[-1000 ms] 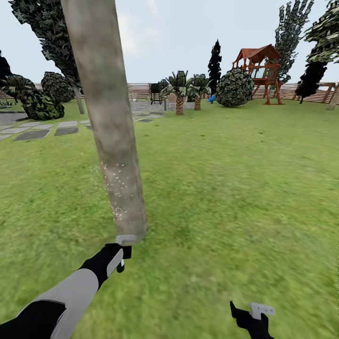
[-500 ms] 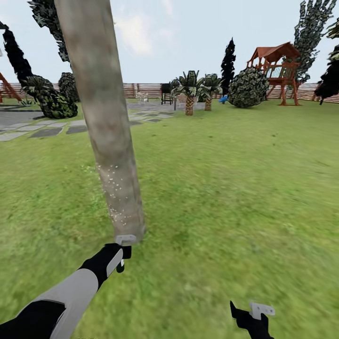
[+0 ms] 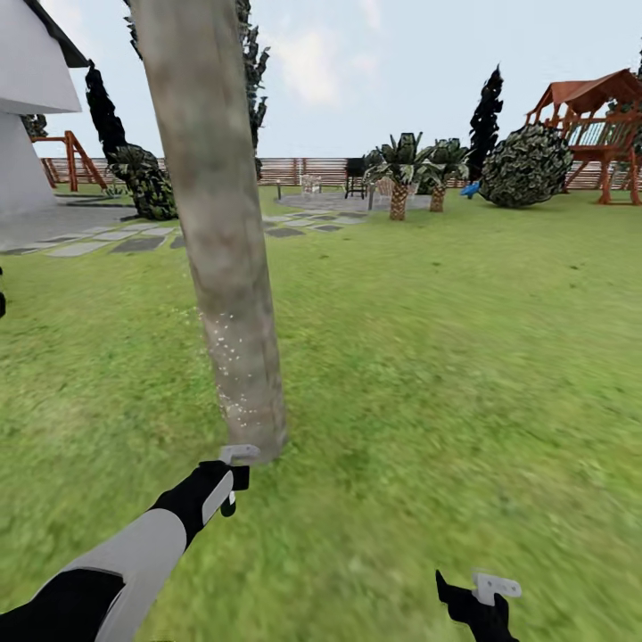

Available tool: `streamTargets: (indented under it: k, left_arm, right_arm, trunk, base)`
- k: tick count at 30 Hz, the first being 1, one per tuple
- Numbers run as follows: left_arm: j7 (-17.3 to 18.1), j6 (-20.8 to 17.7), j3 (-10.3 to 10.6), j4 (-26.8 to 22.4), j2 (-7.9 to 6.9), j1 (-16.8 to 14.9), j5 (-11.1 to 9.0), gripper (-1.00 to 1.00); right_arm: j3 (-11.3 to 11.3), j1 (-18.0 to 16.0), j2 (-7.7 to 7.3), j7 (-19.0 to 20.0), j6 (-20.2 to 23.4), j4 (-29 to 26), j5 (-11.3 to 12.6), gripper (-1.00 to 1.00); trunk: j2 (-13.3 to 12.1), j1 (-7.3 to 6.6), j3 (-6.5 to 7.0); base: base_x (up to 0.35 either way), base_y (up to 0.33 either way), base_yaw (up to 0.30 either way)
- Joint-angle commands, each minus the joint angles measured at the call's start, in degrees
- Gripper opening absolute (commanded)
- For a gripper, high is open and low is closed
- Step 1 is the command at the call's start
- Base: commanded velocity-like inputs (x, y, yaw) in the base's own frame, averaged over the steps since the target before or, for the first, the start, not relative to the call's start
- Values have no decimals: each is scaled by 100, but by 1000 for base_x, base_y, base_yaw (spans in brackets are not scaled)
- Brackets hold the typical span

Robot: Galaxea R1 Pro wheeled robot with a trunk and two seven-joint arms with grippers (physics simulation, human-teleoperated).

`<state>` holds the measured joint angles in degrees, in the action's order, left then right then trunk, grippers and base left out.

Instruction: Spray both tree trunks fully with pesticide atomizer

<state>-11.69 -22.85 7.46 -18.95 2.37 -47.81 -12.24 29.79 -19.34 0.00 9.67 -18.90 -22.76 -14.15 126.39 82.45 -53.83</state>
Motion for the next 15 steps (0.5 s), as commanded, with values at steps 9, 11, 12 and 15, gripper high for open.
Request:
streamTargets:
  k: [9,11,12,15]
  left_arm:
    - [0,0,1,5,2,-1,3,-100]
    - [0,0,1,5,4,-2,3,-100]
    - [0,0,1,5,2,-1,3,-100]
    - [0,0,1,2,2,0,-3,-100]
  right_arm:
    - [0,0,0,0,0,0,0,100]
    - [0,0,0,0,0,-2,0,100]
    - [0,0,0,0,-2,-5,0,100]
    - [0,0,0,0,-7,-8,0,100]
  trunk:
    - [0,0,0]
    - [0,0,0]
    - [0,0,0]
    - [0,0,0]
  base:
    - [122,-276,276]
    - [122,-276,120]
    - [122,-276,42]
    - [122,-276,11]
